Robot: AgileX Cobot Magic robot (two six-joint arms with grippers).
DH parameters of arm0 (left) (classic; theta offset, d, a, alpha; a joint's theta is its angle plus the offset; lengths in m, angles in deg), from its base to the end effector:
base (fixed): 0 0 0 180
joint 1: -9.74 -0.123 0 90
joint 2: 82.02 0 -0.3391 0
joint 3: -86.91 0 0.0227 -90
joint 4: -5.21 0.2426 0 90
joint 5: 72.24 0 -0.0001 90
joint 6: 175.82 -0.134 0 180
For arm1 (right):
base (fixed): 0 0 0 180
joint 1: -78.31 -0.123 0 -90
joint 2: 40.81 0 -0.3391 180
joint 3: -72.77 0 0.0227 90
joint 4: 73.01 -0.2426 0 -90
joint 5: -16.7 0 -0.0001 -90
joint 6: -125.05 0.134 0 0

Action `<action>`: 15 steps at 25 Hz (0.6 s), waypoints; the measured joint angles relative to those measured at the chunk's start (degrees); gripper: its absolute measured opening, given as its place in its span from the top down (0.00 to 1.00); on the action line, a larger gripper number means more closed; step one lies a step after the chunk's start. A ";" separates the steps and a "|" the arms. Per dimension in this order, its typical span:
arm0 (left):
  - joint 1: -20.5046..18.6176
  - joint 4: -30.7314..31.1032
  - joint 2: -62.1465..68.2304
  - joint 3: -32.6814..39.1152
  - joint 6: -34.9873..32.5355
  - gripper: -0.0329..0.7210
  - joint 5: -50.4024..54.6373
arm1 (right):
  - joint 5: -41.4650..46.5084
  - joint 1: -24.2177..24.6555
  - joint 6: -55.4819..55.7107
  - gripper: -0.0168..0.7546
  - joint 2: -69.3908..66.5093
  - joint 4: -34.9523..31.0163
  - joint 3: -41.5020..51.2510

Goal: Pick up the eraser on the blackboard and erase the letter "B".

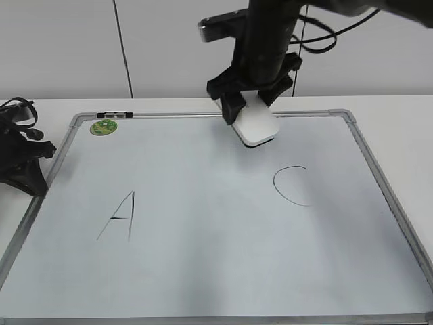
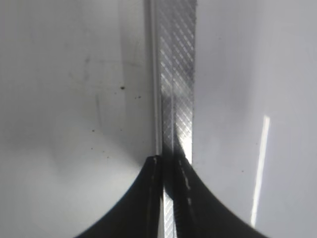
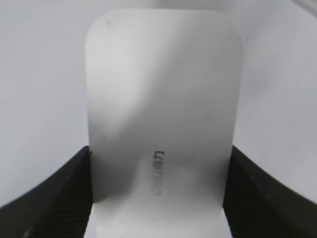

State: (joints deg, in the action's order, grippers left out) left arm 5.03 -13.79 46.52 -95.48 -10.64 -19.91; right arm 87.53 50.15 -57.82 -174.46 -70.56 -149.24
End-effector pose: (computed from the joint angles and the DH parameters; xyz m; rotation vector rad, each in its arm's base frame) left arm 0.4288 0.0007 0.1342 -0.0364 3.0456 -0.3928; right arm 0.4588 0.2394 0.2564 -0.7686 2.7274 0.0368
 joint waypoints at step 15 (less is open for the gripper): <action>0.00 0.00 0.13 0.00 0.00 0.92 0.00 | -0.78 15.54 -0.09 0.29 13.28 -3.71 21.29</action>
State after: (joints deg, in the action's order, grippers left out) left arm 5.03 -13.79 46.65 -95.48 -10.64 -19.91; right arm 86.76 65.69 -57.91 -161.18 -74.28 -127.95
